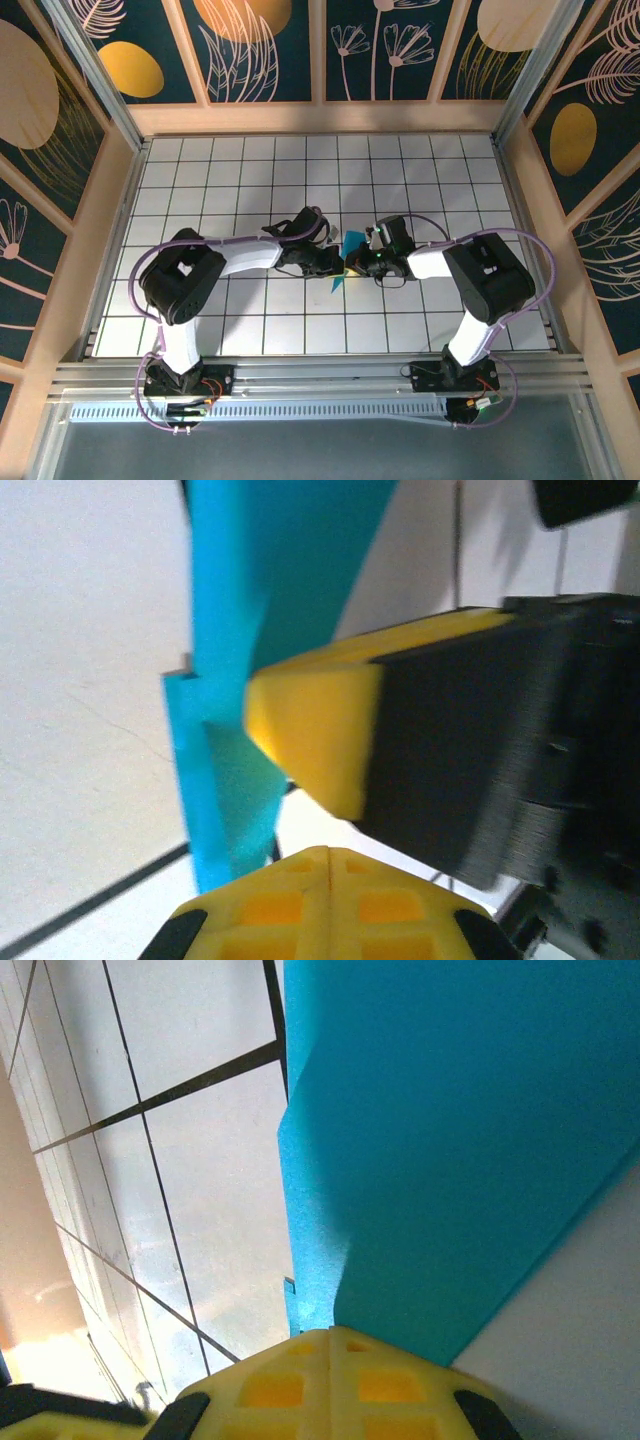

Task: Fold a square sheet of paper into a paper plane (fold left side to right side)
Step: Fold the wing for the fifth time at the center of the table.

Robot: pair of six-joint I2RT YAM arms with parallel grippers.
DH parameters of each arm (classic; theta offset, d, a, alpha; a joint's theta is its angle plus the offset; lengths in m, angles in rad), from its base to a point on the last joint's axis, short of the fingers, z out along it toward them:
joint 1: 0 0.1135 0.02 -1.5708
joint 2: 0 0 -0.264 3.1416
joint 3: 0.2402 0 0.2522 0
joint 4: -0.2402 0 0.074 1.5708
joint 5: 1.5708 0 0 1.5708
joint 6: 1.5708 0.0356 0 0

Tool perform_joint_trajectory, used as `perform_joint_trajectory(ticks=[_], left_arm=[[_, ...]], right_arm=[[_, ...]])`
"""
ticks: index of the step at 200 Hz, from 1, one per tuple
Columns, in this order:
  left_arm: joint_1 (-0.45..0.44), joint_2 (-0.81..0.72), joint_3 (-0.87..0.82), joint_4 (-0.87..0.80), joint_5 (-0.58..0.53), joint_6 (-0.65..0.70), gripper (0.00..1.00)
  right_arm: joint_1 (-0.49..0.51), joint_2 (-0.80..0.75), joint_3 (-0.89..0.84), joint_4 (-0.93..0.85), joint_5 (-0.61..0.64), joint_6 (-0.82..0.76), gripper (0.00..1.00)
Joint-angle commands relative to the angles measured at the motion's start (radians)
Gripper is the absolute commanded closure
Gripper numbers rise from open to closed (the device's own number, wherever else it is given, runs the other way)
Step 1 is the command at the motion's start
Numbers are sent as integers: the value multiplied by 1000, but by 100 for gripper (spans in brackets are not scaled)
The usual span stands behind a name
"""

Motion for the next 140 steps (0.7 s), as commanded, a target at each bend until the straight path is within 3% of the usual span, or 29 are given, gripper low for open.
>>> perform_joint_trajectory(ticks=[1,140], left_arm=[[0,-32,-34,2,72,-41,100],[0,33,-77,50,93,-44,100]], right_arm=[[8,57,-34,-121,28,-25,100],[9,60,-17,-155,44,-49,100]])
